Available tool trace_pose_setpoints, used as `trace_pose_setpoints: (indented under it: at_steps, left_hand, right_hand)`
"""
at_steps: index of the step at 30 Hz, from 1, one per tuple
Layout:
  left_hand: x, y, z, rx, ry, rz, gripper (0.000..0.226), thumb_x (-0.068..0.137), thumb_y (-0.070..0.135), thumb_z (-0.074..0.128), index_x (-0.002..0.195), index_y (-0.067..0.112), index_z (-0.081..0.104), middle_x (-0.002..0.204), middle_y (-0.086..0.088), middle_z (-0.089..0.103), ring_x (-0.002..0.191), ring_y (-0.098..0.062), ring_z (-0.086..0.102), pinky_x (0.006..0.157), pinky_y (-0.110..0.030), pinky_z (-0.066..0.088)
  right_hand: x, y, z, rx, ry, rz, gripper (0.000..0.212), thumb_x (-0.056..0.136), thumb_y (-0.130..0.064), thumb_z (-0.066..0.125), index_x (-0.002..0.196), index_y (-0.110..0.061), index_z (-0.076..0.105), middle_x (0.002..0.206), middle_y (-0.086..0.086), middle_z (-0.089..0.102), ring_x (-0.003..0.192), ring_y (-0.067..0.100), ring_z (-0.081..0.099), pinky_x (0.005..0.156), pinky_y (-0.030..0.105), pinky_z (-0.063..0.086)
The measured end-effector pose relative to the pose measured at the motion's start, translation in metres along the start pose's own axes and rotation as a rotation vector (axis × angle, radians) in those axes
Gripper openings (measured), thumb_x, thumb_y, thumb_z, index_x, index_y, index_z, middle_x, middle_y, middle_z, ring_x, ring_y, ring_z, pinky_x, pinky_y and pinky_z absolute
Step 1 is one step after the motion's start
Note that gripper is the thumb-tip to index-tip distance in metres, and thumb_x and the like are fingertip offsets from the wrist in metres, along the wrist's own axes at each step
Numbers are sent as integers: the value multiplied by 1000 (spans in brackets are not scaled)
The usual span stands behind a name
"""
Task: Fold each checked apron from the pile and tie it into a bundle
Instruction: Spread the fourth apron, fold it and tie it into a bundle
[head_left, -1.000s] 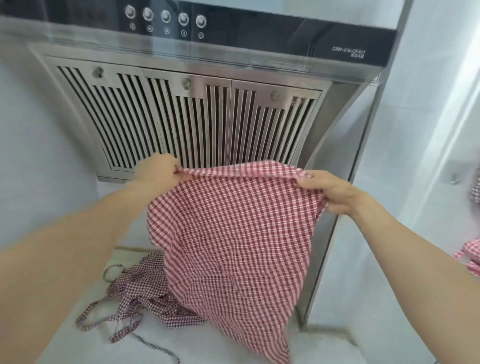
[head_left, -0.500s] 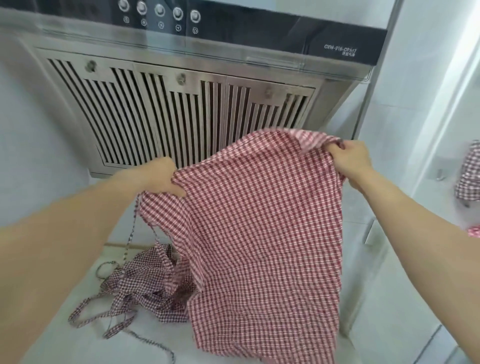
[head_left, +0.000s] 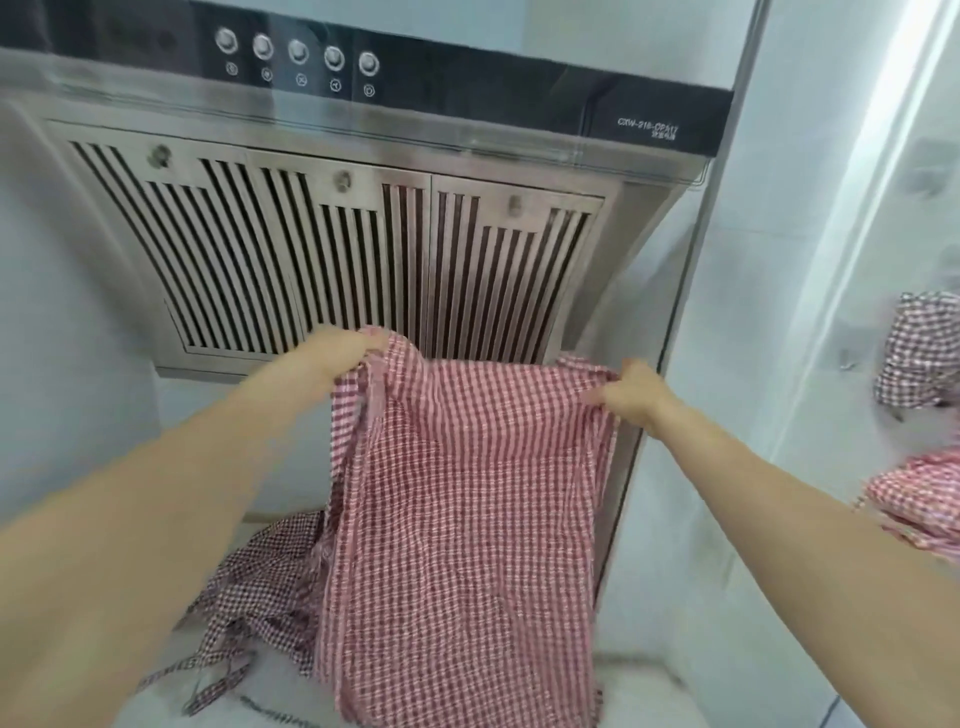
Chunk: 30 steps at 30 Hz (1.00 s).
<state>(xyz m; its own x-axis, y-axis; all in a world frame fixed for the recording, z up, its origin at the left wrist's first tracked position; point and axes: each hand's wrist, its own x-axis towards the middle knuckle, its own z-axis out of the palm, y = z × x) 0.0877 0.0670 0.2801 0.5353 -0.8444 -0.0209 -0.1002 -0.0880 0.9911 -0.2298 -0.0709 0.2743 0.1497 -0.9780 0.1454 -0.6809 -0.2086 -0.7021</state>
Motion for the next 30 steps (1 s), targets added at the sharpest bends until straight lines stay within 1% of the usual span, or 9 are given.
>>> trace_pose_setpoints:
  at_steps: [2,6,8,10,12,17,22,28,30]
  left_hand:
    - [-7,14,15,51,-163,3,46,80,15,80,120,-3,64,98,-11,77,89,-23,75,83,-36,59]
    - [-28,31,47,262,-588,42,32,91,19,69,120,5,68,112,-11,74,103,-22,71,93,-37,53]
    - [-32,30,58,277,-682,74,29,91,18,68,118,7,70,114,-12,73,107,-25,69,96,-39,53]
    - [-36,28,63,323,-719,119,28,90,20,70,116,9,71,109,-8,74,99,-20,71,88,-33,56]
    - [-39,23,61,482,-736,155,29,89,21,72,114,8,69,97,-3,73,72,-9,66,66,-23,53]
    - [-18,-9,27,949,-444,226,20,91,24,69,84,7,59,72,-2,51,52,-10,41,47,-18,38]
    - [3,-22,-6,678,-62,208,24,96,13,60,103,-8,69,74,-9,55,50,-13,38,44,-21,33]
    - [19,-10,-13,201,403,104,34,106,24,33,107,2,59,73,-11,49,50,-20,39,44,-27,31]
    - [20,-8,-14,15,408,49,40,105,24,29,113,-2,58,70,-11,53,50,-22,45,44,-27,39]
  right_hand:
    - [-11,-10,16,-103,-41,-102,103,72,-32,87,153,-8,27,153,19,36,136,35,43,110,41,40]
    - [-29,-34,43,-76,-352,-562,111,65,-34,92,154,-28,26,159,1,28,144,18,29,117,35,26]
    - [-31,-44,52,-72,-542,-603,79,71,-29,89,139,-29,50,140,-7,55,128,9,51,110,28,38]
    - [-33,-50,56,-55,-620,-607,22,80,-25,82,100,-22,72,95,-15,73,89,1,66,83,18,48]
    - [-25,-47,59,-77,-532,-660,20,84,-30,78,74,-15,70,66,-13,63,61,-1,56,63,13,42]
    - [-4,-29,49,-91,-209,-692,40,84,-40,76,71,-4,64,59,-5,52,51,1,47,58,20,34]
    - [17,-8,26,-285,-290,-586,42,68,-51,86,61,-20,59,59,-11,53,55,6,47,58,24,37]
    - [20,6,25,-564,-406,-440,48,90,-46,69,57,-18,48,57,-6,49,52,11,45,50,24,31]
    - [23,10,26,-608,-392,-396,49,91,-53,63,64,-14,54,65,0,54,60,18,52,53,28,36]
